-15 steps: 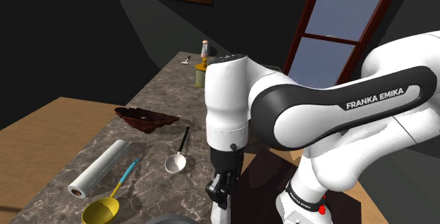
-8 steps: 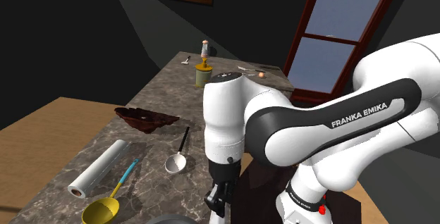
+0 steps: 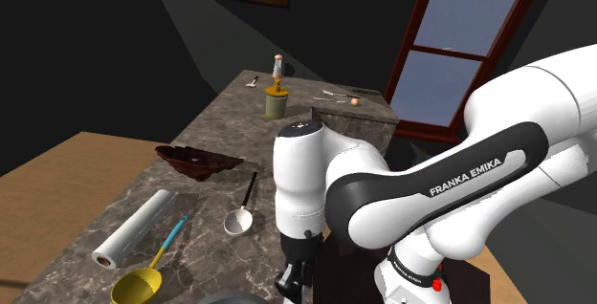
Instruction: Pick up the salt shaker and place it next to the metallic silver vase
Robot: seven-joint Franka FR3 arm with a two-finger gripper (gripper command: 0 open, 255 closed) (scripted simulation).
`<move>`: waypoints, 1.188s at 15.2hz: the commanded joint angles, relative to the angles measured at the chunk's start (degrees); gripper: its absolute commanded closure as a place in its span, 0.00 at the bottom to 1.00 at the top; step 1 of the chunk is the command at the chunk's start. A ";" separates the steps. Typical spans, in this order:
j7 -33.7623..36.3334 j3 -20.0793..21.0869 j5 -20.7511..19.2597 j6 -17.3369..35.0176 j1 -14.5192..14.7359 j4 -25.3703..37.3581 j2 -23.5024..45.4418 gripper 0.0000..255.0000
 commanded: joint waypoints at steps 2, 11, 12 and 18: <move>0.01 0.23 0.10 0.54 0.00 -0.17 0.32 1.00; 0.01 0.23 0.10 0.54 0.00 -0.17 0.32 0.00; 0.01 0.23 0.10 0.54 0.00 -0.17 0.32 0.00; 0.35 -2.99 -2.37 -7.52 -0.85 4.96 -2.44 0.00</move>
